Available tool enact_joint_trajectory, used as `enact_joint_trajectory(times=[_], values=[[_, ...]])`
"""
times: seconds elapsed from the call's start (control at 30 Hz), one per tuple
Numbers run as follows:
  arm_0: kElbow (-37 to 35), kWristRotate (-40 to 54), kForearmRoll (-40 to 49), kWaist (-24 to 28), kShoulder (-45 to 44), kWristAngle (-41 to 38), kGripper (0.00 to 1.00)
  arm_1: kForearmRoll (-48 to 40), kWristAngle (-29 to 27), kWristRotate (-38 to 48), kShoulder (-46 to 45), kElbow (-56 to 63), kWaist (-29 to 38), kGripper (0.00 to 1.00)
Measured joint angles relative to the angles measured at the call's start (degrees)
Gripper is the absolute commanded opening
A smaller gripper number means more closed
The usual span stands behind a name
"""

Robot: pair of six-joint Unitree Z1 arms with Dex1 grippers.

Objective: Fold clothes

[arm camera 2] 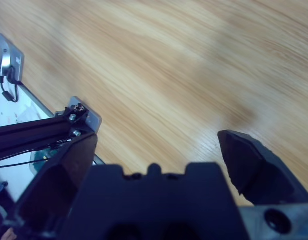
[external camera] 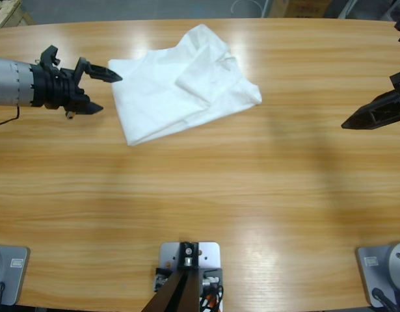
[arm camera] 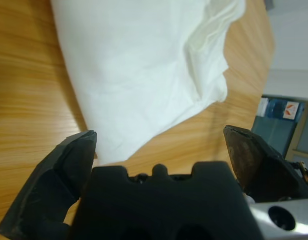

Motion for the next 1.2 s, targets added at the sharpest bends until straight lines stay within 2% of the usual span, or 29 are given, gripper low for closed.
enact_joint_trajectory(times=[0.3, 0.73, 1.07, 1.13, 1.17, 1.2], values=[[2.80, -3.62, -0.70, 0.05, 2.15, 0.44, 0.982, 0.00, -0.05, 0.00, 0.15, 0.00, 0.00, 1.000], [2.97, -7.14, -3.67, 0.05, 9.42, 0.96, 0.982, 0.00, -0.05, 0.00, 0.15, 0.00, 0.01, 1.000], [2.68, -10.93, -15.74, 0.06, 14.64, 0.96, 0.970, 0.00, -0.05, 0.00, 0.15, 0.00, 0.01, 1.000], [2.64, -11.83, -18.44, 0.06, 15.75, 0.92, 0.895, 0.00, -0.05, 0.00, 0.15, 0.00, 0.01, 1.000], [2.62, -12.20, -19.78, 0.06, 16.38, 0.78, 0.802, 0.00, -0.05, 0.00, 0.15, 0.00, 0.01, 1.000], [2.61, -12.45, -21.17, 0.07, 17.05, 0.57, 0.609, 0.00, -0.05, 0.00, 0.15, 0.00, 0.01, 1.000]])
